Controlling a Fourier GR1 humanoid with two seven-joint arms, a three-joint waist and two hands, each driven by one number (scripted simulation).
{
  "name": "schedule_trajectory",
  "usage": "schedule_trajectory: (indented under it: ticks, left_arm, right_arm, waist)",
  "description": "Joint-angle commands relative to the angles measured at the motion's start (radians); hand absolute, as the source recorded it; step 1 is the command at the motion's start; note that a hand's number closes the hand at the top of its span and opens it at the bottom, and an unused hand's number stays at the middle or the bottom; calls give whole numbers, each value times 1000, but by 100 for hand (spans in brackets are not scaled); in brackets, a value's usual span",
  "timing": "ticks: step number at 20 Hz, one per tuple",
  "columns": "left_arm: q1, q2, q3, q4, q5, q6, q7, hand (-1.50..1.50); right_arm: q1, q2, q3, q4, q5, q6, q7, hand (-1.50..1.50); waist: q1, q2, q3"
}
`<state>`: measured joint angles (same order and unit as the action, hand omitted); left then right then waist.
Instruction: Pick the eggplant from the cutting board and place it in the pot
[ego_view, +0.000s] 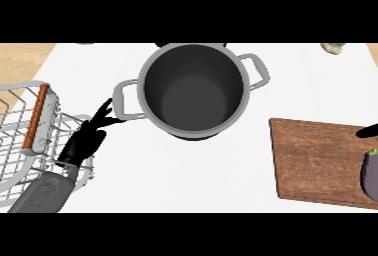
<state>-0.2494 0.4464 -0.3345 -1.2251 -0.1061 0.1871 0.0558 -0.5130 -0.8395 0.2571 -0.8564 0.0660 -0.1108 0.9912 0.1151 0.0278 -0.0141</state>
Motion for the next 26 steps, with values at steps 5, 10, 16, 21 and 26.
schedule_trajectory:
  ticks: [5,10,16,21,26]
  left_arm:
    - [-15,-33,132,35,98,32,116,0]
    - [-26,-66,145,63,91,31,116,0]
    - [-41,-76,186,88,70,26,134,0]
    - [-63,-78,221,107,61,-1,133,0]
    - [-87,-68,271,110,57,-12,161,0]
  right_arm:
    - [-147,-4,17,140,-138,413,227,-150]
    - [-216,46,-12,244,-246,496,280,-150]
    - [-248,51,40,359,-259,550,306,-150]
    - [-316,82,67,446,-261,559,321,-150]
    - [-316,126,93,520,-259,572,271,-150]
  waist:
    - [37,-8,11]
    - [30,-7,12]
    - [20,-14,12]
    - [5,-16,12]
    - [-20,-21,14]
